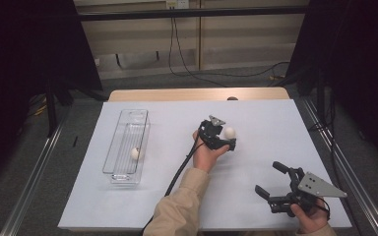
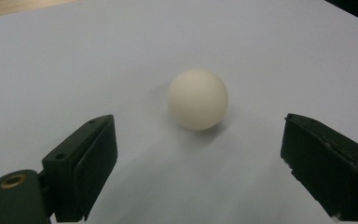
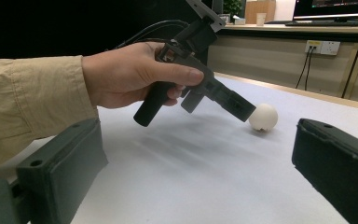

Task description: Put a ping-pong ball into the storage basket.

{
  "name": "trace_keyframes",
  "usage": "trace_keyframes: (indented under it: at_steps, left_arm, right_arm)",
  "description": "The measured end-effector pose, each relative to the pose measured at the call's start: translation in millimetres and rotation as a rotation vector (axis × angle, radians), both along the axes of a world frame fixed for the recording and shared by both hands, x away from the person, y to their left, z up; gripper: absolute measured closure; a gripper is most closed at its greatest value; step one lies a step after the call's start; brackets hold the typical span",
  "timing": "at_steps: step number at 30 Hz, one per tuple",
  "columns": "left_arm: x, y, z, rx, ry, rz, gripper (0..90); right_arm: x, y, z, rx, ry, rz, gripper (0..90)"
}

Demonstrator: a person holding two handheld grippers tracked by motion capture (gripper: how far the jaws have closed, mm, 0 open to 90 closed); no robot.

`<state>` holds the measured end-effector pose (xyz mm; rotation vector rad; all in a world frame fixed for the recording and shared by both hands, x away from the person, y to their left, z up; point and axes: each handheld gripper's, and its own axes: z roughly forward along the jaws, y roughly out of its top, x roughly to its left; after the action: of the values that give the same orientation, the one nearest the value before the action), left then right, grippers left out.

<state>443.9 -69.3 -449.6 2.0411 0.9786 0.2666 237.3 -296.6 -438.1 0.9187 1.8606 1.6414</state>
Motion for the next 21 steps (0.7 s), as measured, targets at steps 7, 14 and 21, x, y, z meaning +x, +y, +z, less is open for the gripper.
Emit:
trace_keyframes:
  at_steps: [7,14,21]
  left_arm:
    - [1.6,-0.5,-1.9,0.005,0.004,0.001,10.7]
    - [2.5,-2.2,-1.5,0.001,0.0,0.005,10.8]
    - [4.3,-4.2,-1.6,0.002,-0.004,0.005,10.8]
  right_arm:
    - [-0.1,-0.3,0.1,0.001,0.0,-0.001,1.7]
    - [-0.1,-0.6,0.2,0.002,0.0,-0.001,1.7]
    - [-0.2,-0.5,0.3,0.004,0.0,-0.001,1.7]
